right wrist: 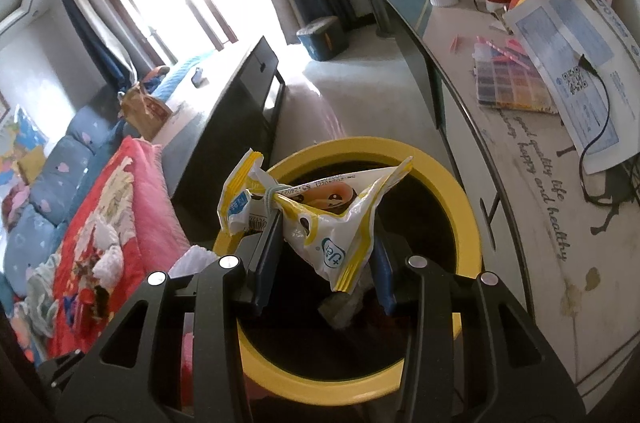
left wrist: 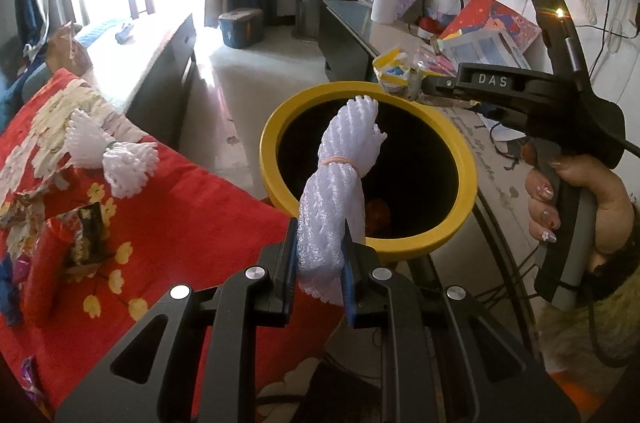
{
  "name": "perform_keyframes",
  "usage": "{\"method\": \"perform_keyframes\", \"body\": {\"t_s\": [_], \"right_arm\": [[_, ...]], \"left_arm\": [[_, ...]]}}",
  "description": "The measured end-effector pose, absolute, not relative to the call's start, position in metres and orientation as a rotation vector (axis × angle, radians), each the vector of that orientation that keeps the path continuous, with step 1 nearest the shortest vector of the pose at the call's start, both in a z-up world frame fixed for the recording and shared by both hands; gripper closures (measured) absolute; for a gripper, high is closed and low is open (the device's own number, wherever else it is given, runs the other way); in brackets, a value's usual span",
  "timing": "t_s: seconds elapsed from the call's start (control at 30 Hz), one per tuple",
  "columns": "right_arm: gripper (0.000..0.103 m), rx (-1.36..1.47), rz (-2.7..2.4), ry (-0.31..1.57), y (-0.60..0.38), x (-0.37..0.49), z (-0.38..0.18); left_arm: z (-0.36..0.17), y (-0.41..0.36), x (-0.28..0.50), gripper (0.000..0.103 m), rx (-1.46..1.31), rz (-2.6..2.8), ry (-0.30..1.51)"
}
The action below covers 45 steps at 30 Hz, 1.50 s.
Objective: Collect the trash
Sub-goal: 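Open both tools to drop the wrapper and bubble wrap into the bin, then move both tools back toward the bedspread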
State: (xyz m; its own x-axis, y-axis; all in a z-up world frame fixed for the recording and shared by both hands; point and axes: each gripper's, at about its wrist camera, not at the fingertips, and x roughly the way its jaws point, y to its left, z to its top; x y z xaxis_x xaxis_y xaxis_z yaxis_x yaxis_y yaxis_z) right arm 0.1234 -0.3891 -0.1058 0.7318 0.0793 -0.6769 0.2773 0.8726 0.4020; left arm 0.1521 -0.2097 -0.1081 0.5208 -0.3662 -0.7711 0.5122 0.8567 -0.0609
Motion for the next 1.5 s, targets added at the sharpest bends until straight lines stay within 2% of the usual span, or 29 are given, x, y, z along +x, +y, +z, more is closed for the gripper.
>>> {"method": "perform_keyframes", "body": {"t_s": [0.17,0.27,0.33,0.37,0.4,0.47,0.57,0.7,0.83,1.0,1.5], "right_arm": [[0.069,0.522,-0.125,0.766,-0.393,0.125,-0.112],[0.065,0.54,-0.134,0.772,-0.397,0.124,-0.114],[0.052,0.571,-0.148,0.767,-0.402,0.122,-0.115],[0.052,0.568,-0.153,0.766,-0.402,0.122,-0.115],[0.051,0.557,-0.159,0.765,-0.402,0.121,-0.114],[0.045,0.529,-0.17,0.756,-0.399,0.12,-0.111],[0.041,0.497,-0.169,0.75,-0.393,0.12,-0.108],[0.037,0.423,-0.152,0.729,-0.375,0.119,-0.098],[0.03,0.368,-0.12,0.706,-0.358,0.118,-0.088],[0.026,0.306,-0.074,0.671,-0.335,0.113,-0.077],[0.023,0.211,0.024,0.651,-0.279,0.107,-0.058]], "left_arm": [[-0.113,-0.217,0.157,0.085,0.186,-0.537,0.885],[-0.114,-0.222,0.161,0.083,0.184,-0.541,0.881],[-0.116,-0.223,0.164,0.063,0.173,-0.533,0.883],[-0.116,-0.221,0.165,0.043,0.169,-0.524,0.879],[-0.115,-0.219,0.165,0.037,0.162,-0.515,0.871],[-0.114,-0.215,0.165,0.033,0.143,-0.513,0.866],[-0.109,-0.205,0.164,0.013,0.116,-0.487,0.846],[-0.101,-0.19,0.16,0.009,0.085,-0.45,0.819],[-0.091,-0.175,0.155,0.008,0.051,-0.411,0.785],[-0.079,-0.16,0.15,0.008,0.034,-0.353,0.755],[-0.055,-0.097,0.128,0.008,-0.035,-0.234,0.676]]}}
